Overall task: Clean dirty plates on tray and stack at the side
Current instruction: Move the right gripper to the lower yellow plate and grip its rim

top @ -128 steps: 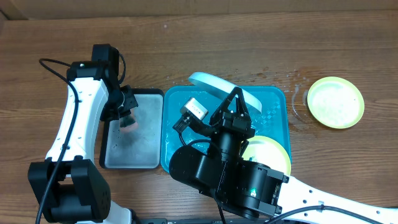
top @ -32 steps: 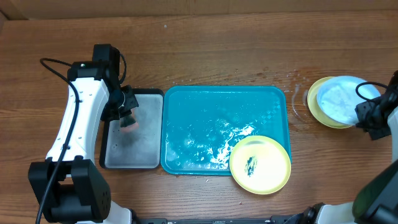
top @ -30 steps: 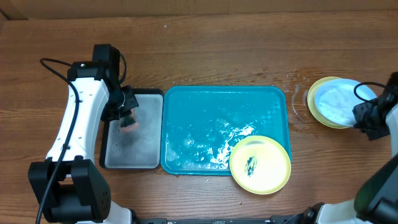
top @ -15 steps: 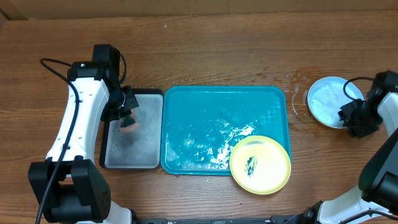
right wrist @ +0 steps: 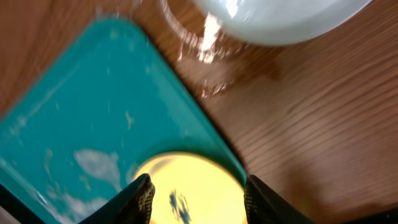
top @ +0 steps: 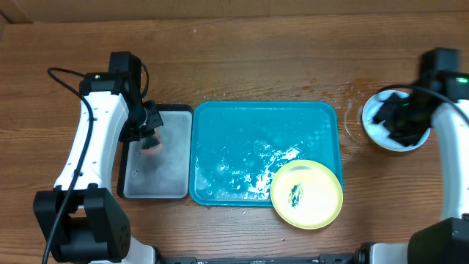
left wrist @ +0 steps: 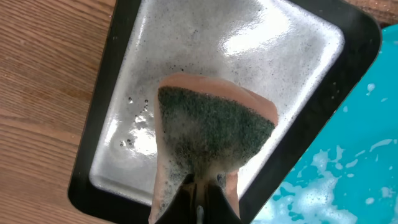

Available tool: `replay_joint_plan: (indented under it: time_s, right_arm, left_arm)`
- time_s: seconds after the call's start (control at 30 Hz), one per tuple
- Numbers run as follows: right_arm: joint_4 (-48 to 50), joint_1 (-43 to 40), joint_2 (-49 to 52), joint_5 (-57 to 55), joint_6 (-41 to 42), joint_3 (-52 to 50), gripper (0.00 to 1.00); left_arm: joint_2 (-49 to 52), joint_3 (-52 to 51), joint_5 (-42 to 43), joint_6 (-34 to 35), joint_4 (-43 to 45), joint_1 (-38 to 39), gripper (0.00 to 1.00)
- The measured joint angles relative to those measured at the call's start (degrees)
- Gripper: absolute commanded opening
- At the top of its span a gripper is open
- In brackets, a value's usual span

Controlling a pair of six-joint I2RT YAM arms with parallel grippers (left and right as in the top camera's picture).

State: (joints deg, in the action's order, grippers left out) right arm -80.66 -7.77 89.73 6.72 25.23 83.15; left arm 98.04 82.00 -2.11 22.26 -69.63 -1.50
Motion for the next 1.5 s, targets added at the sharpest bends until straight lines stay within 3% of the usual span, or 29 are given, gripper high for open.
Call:
replay_joint_plan:
  time_s: [0.5,0.7,1.03,1.5]
  right_arm:
    - [-2.60,16.13,0.48,0.46,9.11,-19.71,0.48]
    - [-3.02,17.51,0.42,0.98,10.51,-24.79,0.46]
    - [-4.15,17.57,-6.93,1.20,13.73,-27.10,0.52]
    - [10.05,17.57,-7.61,5.95,17.51,-39.30,0.52]
  left_arm:
    - [0.00,0.00,0.00,0.00,0.50,0.00,0.04]
    - [0.00,-0.02,0.00,-0.02,0.74,0.00,0.04]
    - [0.00,-0.02,0.02,-0.04,1.57,0.00,0.04]
    - [0.00,0.00,0.04,-0.04,1.57,0.00,0.04]
